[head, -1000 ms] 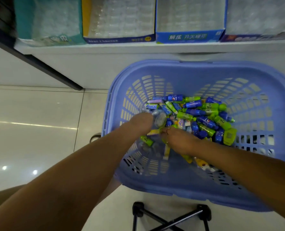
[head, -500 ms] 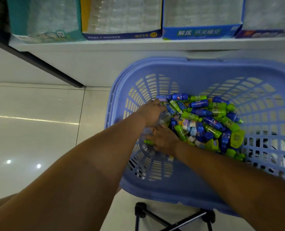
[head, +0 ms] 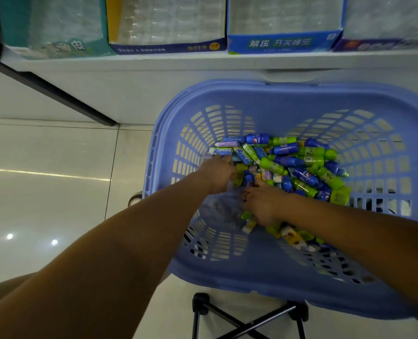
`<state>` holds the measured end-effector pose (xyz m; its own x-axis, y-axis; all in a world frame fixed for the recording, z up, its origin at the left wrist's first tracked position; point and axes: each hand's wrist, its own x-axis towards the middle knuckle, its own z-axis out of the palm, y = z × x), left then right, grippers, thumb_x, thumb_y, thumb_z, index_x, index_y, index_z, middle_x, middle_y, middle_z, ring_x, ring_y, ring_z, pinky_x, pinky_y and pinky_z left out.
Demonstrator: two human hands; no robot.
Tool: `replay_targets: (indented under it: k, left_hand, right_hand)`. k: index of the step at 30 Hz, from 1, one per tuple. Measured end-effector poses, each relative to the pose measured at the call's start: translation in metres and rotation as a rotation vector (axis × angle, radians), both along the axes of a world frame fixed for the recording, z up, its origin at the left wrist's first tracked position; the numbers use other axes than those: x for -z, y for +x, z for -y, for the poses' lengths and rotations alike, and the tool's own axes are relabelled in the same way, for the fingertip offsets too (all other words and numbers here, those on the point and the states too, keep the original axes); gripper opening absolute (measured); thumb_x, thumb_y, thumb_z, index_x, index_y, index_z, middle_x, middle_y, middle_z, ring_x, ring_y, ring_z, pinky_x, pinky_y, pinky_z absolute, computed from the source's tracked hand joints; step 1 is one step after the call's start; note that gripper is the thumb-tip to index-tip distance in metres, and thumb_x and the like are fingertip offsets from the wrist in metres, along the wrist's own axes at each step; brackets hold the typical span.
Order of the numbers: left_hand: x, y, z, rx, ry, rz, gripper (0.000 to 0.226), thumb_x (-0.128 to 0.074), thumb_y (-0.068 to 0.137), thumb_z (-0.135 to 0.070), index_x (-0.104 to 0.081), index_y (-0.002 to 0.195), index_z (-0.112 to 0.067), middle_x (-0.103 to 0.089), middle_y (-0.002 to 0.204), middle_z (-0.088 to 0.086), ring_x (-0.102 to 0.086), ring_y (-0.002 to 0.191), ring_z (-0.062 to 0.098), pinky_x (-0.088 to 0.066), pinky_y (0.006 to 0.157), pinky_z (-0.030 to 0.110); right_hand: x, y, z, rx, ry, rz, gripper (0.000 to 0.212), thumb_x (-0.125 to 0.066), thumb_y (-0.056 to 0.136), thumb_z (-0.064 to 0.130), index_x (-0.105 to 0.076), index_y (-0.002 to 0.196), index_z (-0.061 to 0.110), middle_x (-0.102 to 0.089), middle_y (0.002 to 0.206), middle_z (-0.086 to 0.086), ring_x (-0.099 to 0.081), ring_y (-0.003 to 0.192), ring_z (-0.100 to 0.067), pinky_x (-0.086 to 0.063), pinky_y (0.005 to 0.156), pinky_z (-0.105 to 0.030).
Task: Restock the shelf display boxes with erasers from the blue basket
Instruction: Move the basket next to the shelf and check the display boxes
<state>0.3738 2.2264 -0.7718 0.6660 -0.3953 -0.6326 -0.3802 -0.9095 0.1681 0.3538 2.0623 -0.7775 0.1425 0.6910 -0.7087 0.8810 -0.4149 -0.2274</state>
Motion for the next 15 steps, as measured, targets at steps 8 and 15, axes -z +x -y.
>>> replay_targets:
  k: [8,15]
  left_hand:
    - [0.0,-0.058,0.011,0.148,0.183,-0.252,0.058,-0.05,0.092,-0.039,-0.033,0.145,-0.027,-0.032,0.143,0.013,-0.037,0.131,0.032,-0.034,0.108,0.047]
    - [0.01,-0.063,0.016,0.179,0.015,-0.131,0.061,-0.06,0.084,-0.044,-0.041,0.137,-0.019,-0.039,0.141,0.007,-0.042,0.128,0.027,-0.043,0.099,0.044]
  right_hand:
    - [0.002,-0.019,0.009,0.026,0.016,0.009,0.035,-0.039,0.097,0.021,-0.052,0.129,0.018,-0.049,0.135,-0.002,-0.026,0.138,-0.021,-0.004,0.115,-0.051]
    - [0.008,-0.039,-0.008,0.109,0.182,0.208,0.016,-0.077,0.066,0.037,-0.075,0.076,0.024,-0.071,0.081,0.003,-0.063,0.101,-0.018,-0.044,0.103,-0.043]
